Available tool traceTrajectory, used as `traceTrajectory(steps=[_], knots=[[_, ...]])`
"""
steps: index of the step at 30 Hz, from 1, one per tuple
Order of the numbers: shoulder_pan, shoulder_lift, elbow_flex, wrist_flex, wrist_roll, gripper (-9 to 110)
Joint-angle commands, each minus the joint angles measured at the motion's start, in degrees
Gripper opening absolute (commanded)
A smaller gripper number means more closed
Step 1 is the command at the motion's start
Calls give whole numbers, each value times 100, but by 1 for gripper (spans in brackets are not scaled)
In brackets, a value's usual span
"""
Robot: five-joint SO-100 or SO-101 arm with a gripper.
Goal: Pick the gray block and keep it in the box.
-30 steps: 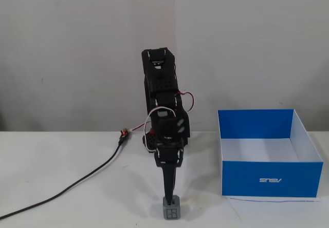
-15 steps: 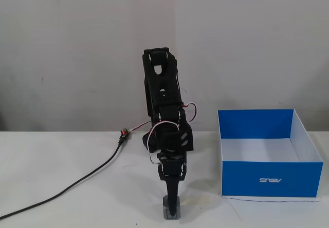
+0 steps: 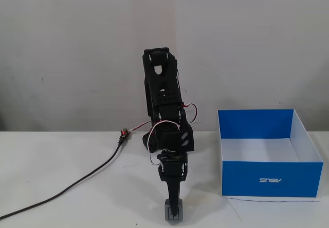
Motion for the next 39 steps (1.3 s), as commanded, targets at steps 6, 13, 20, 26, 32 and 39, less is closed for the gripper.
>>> traceTrajectory(steps=[6,13,20,26,32,39], knots=[[-18,369,-606,352,35,2],[-334,861,-1591,1301,35,2],[-773,1521,-2329,1969,26,2],[-1512,2338,-2522,2382,-53,2],[-2619,2909,-2610,2769,18,2],[-3999,3173,-2268,2936,44,2]])
